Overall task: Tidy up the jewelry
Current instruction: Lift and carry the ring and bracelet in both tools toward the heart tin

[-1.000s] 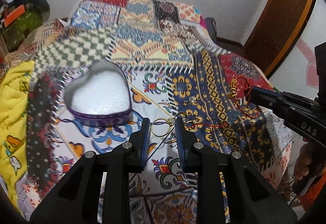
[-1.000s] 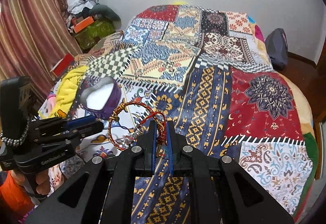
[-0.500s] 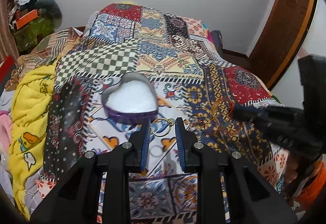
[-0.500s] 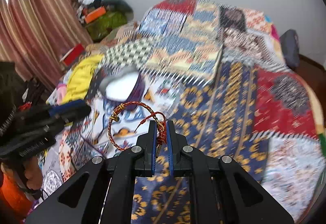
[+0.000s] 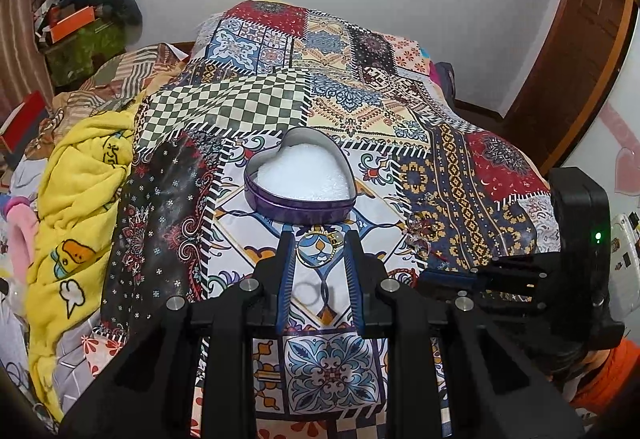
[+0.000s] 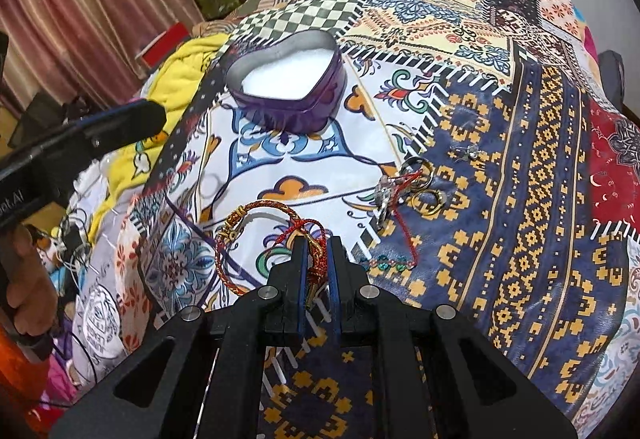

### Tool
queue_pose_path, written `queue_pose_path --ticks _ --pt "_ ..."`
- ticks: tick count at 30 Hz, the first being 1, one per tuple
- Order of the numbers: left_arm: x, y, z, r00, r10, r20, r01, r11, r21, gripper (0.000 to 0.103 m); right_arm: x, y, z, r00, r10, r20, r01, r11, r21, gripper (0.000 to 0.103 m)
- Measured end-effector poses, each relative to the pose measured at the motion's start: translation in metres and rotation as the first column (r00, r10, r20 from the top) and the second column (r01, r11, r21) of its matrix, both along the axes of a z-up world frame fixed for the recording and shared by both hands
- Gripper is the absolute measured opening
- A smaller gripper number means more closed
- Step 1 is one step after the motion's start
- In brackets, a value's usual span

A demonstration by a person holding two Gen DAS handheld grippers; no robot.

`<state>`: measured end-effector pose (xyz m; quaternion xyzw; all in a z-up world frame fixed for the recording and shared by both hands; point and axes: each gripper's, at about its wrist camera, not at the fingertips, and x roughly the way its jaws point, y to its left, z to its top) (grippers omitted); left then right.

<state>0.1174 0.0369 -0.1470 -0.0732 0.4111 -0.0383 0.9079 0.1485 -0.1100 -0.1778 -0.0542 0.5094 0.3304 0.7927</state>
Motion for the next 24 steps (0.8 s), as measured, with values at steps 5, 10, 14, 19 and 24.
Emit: queue_pose_path --ticks 5,10,14,19,24 --pt "-0.003 0.002 -0.001 1.0 0.004 0.0 -0.004 1.0 0.002 0.023 -0.01 0.003 0.008 0.998 0.039 0.043 -0.036 0.997 -0.066 0.014" --pt "-0.007 0.006 -0.003 1.0 0.011 0.0 -0.011 1.0 0.004 0.023 -0.022 0.004 0.023 0.992 0.072 0.104 -0.063 0.994 -0.085 0.025" --pt "-0.012 0.007 -0.004 1.0 0.016 0.0 -0.016 1.0 0.01 0.023 -0.03 0.009 0.026 0.992 0.096 0.085 -0.089 0.993 -0.072 0.025" --pt "-0.018 0.013 -0.004 1.0 0.027 0.002 -0.027 1.0 0.009 0.023 -0.03 0.006 0.017 0.998 0.064 -0.008 -0.064 0.998 -0.03 0.025" --pt "-0.021 0.02 -0.007 0.999 0.039 -0.006 -0.039 0.999 -0.003 0.023 -0.031 0.004 0.008 0.999 0.023 -0.037 -0.025 0.998 -0.05 0.025"
